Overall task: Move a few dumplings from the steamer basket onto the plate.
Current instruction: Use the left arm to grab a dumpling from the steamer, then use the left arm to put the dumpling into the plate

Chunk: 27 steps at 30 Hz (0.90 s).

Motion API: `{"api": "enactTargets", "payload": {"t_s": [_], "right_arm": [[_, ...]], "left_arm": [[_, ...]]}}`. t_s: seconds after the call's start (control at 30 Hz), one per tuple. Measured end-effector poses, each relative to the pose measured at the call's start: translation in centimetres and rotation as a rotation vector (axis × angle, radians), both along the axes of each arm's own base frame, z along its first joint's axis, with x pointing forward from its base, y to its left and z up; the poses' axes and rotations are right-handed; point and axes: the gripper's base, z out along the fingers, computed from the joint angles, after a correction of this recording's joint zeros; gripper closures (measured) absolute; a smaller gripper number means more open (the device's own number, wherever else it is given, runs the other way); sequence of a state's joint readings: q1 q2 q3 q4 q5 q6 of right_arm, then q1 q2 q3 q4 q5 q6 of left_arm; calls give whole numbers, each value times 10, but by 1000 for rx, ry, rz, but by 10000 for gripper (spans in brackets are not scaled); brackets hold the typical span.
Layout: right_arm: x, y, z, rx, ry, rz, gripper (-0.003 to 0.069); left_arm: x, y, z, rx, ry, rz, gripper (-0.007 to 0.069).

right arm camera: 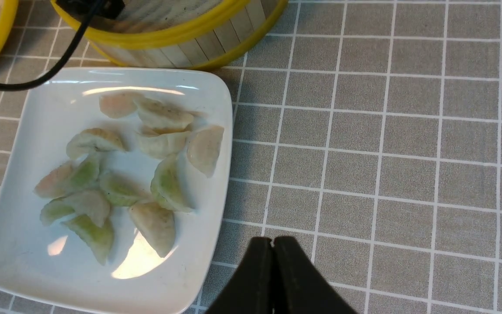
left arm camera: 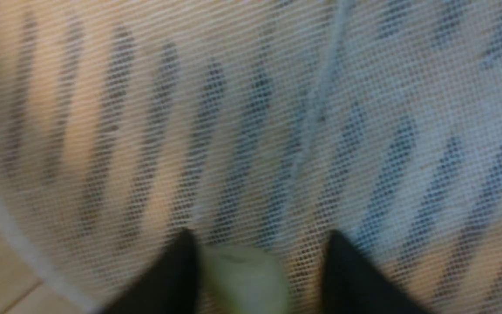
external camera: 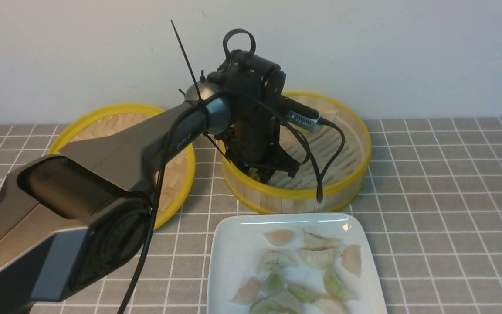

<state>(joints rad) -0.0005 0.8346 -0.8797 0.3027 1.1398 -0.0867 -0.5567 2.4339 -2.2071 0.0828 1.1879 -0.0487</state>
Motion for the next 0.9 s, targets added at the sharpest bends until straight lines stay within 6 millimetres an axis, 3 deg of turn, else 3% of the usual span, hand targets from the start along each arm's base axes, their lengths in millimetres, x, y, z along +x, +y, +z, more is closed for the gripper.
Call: {"api": "enactTargets", "payload": {"t_s": [0.03, 0.2, 0.37, 0.5, 0.63, 0.73, 0.77, 0.83, 0.9], "right_arm": [[0, 0, 0, 0, 0, 0, 672], [0, 0, 0, 0, 0, 0, 672], [0, 0, 0, 0, 0, 0, 672], [0, 0, 0, 0, -2, 0, 672], [1, 0, 1, -3, -13, 1, 672], [1, 0, 1, -13, -19, 13, 672], [1, 0, 1, -14, -19, 14, 672], [1, 0, 1, -17, -24, 17, 672], [2, 0, 1, -17, -31, 15, 672]], "left_arm": [[1, 0, 4, 2, -6, 0, 465], [5, -4, 19, -27, -32, 4, 468], [4, -6, 58, -99, -108, -15, 468], [-18, 1, 120, -200, -164, -45, 468], [-50, 15, 152, -258, -133, -47, 468], [-81, 28, 143, -255, -10, -38, 468], [-83, 28, 141, -254, 1, -37, 468], [-100, 33, 107, -229, 149, -39, 468], [-104, 33, 85, -208, 222, -45, 468]]}}
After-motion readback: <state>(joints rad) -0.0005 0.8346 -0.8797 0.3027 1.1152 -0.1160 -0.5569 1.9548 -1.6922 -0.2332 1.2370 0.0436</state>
